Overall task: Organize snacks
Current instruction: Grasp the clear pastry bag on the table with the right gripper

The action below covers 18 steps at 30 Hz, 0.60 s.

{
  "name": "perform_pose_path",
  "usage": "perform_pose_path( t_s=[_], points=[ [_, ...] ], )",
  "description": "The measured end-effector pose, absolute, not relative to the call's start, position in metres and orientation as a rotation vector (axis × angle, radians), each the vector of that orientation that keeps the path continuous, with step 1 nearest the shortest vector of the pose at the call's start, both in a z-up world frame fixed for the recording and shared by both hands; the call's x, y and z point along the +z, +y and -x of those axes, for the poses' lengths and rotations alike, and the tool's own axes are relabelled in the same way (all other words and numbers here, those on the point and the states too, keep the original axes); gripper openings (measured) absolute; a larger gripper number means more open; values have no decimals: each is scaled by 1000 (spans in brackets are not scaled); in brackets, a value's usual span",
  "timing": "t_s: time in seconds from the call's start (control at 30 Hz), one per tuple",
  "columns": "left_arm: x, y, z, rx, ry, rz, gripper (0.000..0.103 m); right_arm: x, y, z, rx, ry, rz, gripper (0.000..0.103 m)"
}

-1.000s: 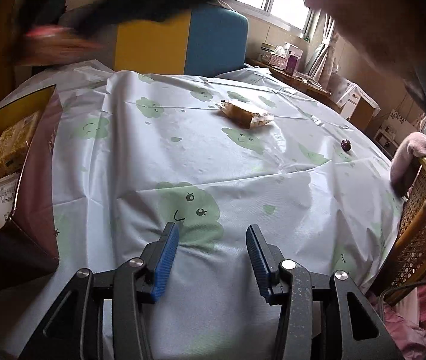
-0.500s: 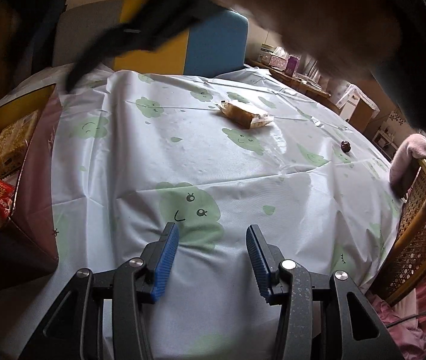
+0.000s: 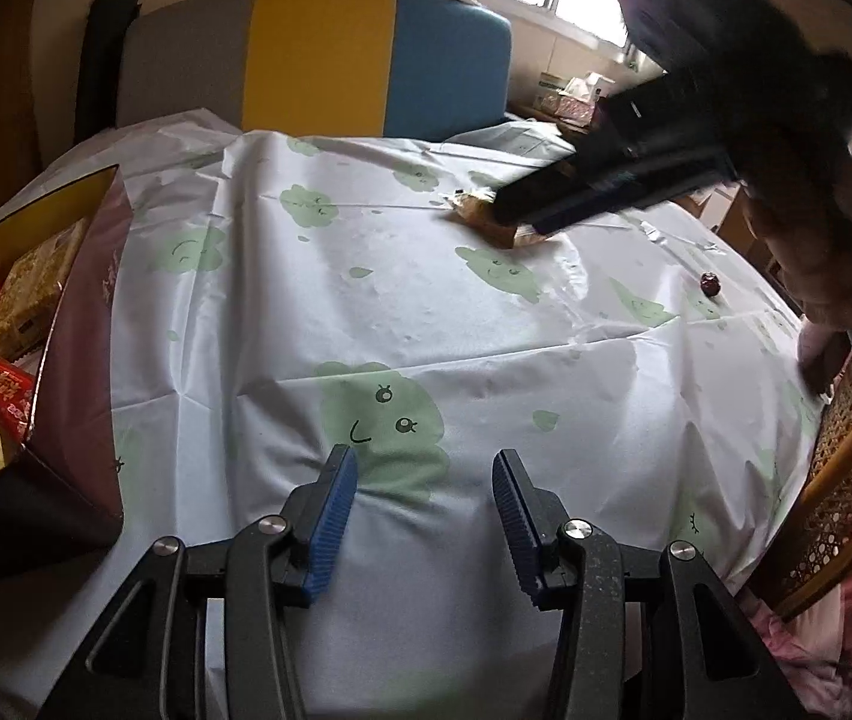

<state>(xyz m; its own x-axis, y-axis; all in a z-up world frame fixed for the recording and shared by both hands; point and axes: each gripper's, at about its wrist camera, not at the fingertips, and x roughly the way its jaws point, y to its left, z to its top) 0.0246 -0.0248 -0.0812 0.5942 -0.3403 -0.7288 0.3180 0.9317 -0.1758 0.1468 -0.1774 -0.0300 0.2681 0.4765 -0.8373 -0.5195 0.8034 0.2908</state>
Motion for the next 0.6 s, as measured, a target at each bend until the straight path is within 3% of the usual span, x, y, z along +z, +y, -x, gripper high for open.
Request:
perform_pose_path(
  t_s=[0.23, 0.6],
  points=[
    [-80, -32, -28, -341, 886, -2, 48, -34, -232, -173, 424, 1046, 32, 42],
    [-78, -42, -33, -290, 937, -44, 49, -43, -315, -215, 171, 954, -284, 42]
  ],
)
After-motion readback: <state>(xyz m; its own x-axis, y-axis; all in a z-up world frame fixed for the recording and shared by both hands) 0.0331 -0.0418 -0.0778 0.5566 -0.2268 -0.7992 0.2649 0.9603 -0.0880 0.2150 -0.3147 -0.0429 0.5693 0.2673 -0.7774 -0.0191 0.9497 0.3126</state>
